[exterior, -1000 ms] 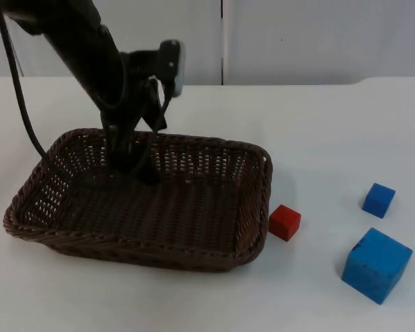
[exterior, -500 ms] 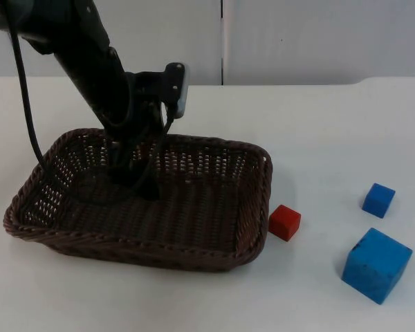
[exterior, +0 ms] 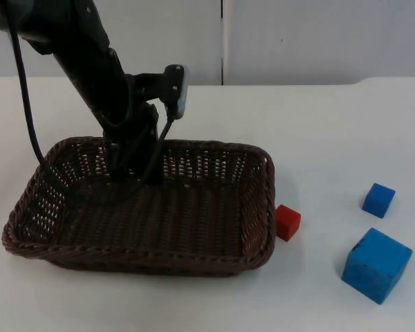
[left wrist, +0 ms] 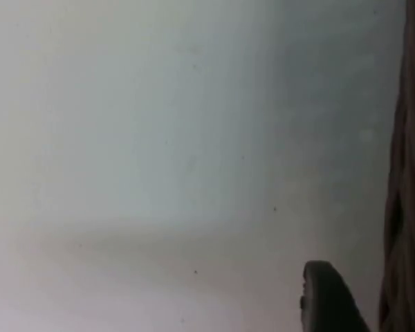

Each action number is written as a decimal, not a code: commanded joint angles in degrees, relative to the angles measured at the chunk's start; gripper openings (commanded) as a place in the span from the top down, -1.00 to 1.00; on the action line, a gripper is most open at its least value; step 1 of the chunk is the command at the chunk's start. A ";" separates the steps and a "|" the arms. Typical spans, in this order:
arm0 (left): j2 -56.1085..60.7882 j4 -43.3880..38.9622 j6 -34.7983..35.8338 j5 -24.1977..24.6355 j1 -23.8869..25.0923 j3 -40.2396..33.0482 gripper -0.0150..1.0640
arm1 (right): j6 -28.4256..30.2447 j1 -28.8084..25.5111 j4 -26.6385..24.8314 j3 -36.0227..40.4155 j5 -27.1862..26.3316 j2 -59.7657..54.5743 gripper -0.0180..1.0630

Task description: Pick up the basket with the left hand and place the largest block into the basket with the right hand.

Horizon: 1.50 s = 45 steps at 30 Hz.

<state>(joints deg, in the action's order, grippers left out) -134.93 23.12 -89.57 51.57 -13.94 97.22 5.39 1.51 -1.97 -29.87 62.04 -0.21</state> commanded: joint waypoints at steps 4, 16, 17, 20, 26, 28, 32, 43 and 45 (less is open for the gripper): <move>0.71 0.34 4.50 -0.37 -0.19 0.16 0.97 | 0.43 -0.35 -0.32 0.28 -0.14 0.21 -0.98; 10.18 0.22 12.50 7.56 -0.19 0.16 0.97 | 0.43 -0.35 -0.32 0.28 -0.14 0.21 -0.98; 11.52 0.22 13.19 8.52 -0.19 0.16 0.97 | 0.43 -0.35 -0.32 0.28 -0.14 0.21 -0.98; 13.36 0.22 14.30 10.46 -0.19 0.16 0.97 | 0.43 -0.35 -0.32 0.28 -0.14 0.21 -0.98; 18.08 0.22 17.96 15.65 -0.19 0.16 0.97 | 0.43 -0.35 -0.32 0.28 -0.14 0.21 -0.98; 19.52 0.22 20.38 16.12 -0.19 0.16 0.97 | 0.43 -0.35 -0.32 0.28 -0.14 0.21 -0.98; 20.52 0.22 24.99 16.64 0.02 0.16 0.97 | 0.43 -0.35 -0.32 0.28 -0.14 0.21 -0.98; 20.78 0.36 38.49 18.40 0.02 0.16 0.97 | 0.43 -0.35 -0.32 0.28 -0.14 0.21 -0.98; 20.78 0.36 39.17 18.40 0.02 0.16 0.97 | 0.43 -0.35 -0.32 0.28 -0.14 0.21 -0.98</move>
<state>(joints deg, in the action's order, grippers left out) -115.16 22.10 -52.09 69.25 -13.94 97.22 5.39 1.51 -2.01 -29.87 62.04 -0.21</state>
